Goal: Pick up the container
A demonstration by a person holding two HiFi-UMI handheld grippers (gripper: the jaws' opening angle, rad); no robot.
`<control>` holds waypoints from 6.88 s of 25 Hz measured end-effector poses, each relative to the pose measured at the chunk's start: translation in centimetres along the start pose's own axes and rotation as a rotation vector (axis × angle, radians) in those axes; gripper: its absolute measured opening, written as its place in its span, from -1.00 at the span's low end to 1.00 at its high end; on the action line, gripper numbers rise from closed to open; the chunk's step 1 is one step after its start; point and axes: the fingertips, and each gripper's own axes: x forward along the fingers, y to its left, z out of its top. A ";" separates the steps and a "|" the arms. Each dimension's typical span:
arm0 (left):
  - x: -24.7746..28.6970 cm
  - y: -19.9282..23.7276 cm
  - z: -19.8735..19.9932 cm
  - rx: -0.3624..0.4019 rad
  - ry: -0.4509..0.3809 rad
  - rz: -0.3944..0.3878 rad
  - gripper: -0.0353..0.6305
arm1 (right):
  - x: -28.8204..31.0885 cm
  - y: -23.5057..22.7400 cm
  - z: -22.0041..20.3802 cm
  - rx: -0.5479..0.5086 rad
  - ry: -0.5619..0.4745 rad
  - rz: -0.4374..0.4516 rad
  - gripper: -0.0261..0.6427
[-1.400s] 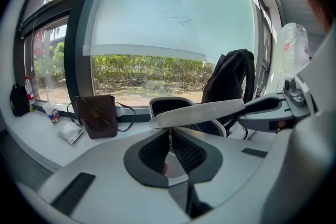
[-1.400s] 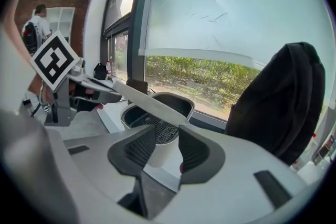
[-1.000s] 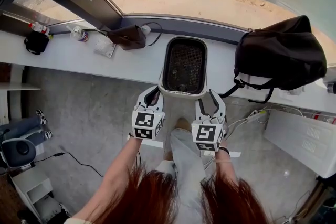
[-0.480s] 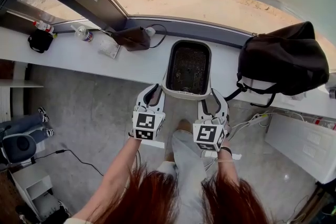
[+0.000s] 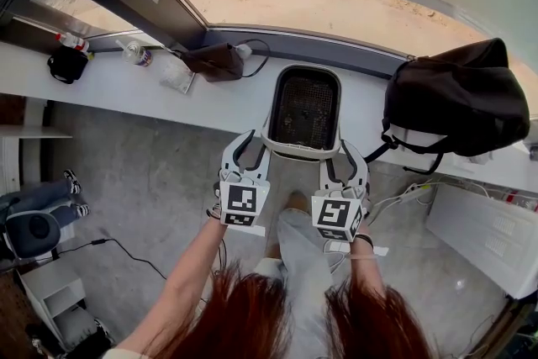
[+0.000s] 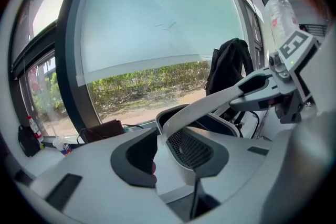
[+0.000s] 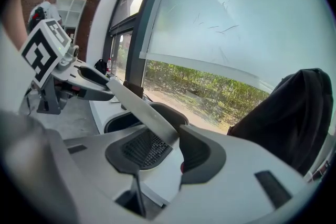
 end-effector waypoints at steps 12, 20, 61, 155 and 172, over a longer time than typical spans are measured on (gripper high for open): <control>1.3 -0.2 2.2 0.109 -0.043 -0.016 -0.46 | 1.1 -1.0 1.4 -0.009 -0.017 -0.008 -0.45; 3.0 -0.1 4.3 0.189 -0.068 0.004 -0.47 | 2.0 -2.1 2.3 -0.018 -0.026 -0.022 -0.55; -0.3 -0.5 8.4 0.051 -0.074 0.043 -0.57 | -2.0 -3.9 5.7 0.028 -0.060 -0.047 -0.67; -40.3 -6.8 21.9 0.057 -0.405 0.104 -0.58 | -40.8 4.2 21.7 -0.048 -0.399 -0.247 -0.68; -47.5 -7.6 22.9 0.099 -0.409 0.055 -0.59 | -47.0 7.0 24.0 -0.007 -0.438 -0.218 -0.68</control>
